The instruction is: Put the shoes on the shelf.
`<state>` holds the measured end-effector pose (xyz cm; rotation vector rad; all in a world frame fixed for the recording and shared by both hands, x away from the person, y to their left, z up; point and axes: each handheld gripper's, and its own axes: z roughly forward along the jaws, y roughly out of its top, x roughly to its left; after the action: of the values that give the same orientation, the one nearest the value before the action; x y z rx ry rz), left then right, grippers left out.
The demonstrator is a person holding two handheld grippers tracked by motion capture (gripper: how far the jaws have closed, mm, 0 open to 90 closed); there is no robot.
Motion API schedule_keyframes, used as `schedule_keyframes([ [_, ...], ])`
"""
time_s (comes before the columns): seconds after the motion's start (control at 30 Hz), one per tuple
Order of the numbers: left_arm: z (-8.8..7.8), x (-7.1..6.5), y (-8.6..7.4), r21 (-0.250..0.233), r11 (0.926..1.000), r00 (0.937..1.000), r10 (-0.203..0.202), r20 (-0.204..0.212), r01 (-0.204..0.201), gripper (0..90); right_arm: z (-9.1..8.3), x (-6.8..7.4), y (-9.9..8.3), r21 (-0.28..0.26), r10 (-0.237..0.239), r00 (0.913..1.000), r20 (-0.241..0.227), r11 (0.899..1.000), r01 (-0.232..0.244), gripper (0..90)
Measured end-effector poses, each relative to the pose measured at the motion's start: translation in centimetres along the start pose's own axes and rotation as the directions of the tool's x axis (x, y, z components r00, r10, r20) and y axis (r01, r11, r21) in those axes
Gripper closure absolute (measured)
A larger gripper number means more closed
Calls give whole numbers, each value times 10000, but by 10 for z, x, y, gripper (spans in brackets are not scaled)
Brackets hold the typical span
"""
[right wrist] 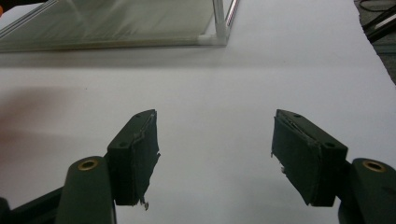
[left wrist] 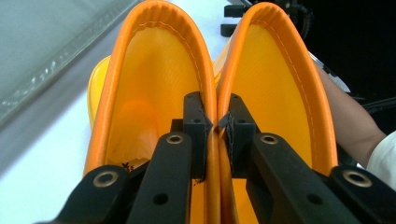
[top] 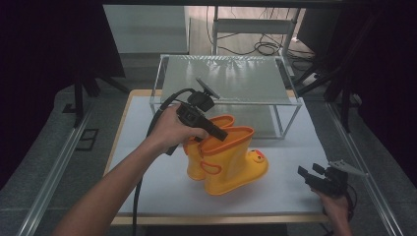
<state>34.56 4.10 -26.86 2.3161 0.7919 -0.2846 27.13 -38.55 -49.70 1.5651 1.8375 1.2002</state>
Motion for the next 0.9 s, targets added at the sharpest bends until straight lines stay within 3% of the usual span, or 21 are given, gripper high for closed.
schedule_keyframes([
  [0.37, 2, -11, 22, -64, 10000, 9998, -27, 221, 29, 820, -1, -2, 1, -12, 0, 10000, 19, 10000, 0, 316],
  [0.67, -11, -15, 46, -489, 9987, 9996, -113, 242, 124, 820, -1, -1, 1, -23, 6, 10000, 20, 10000, -6, 316],
  [0.9, -23, -21, 70, -783, 9969, 10000, -97, 17, 98, 820, -2, -3, 1, -40, 33, 10000, 32, 10000, -33, 316],
])
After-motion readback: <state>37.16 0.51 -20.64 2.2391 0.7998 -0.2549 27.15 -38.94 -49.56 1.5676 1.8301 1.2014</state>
